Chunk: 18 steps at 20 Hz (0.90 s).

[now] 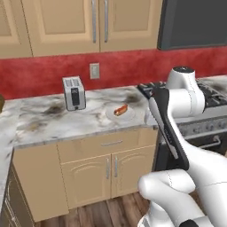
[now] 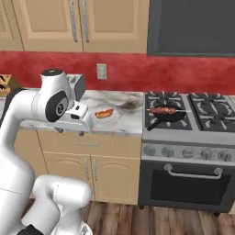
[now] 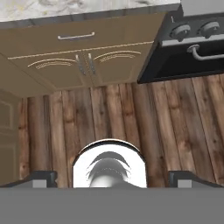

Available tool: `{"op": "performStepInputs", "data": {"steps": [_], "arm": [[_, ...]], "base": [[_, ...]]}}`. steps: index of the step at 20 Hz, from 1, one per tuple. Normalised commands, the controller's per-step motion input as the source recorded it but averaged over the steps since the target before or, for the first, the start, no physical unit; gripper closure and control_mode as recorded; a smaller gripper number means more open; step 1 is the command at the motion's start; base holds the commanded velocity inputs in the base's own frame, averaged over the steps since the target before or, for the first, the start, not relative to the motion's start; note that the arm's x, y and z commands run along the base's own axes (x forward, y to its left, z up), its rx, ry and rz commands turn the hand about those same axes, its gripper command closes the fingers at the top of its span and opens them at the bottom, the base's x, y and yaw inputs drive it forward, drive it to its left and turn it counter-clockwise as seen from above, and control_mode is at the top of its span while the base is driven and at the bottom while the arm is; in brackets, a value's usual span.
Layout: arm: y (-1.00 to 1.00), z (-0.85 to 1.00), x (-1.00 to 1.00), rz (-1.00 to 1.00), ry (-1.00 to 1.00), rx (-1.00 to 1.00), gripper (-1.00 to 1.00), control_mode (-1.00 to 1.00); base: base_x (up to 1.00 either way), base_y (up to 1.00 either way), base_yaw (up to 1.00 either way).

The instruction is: Place the cold items (lemon and mango) from the fridge in one tupperware on the dining counter. Place the warm items (kebab skewer and hot dog) in the stove area in another tupperware.

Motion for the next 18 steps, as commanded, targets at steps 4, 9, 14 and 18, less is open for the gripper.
{"op": "performStepInputs", "data": {"steps": [4, 9, 14, 18], "arm": [[0.00, 0.00, 0.00, 0.00, 0.00, 0.00, -1.00, 1.00], [0.00, 0.00, 0.00, 0.00, 0.00, 0.00, -1.00, 1.00], [0.00, 0.00, 0.00, 0.00, 0.00, 0.00, -1.00, 1.00], [0.00, -0.07, 0.09, 0.00, 0.00, 0.00, -1.00, -1.00]], "base": [[0.88, 0.04, 0.02], [0.68, 0.00, 0.05], [0.62, 0.04, 0.01], [0.27, 0.06, 0.00]]}}
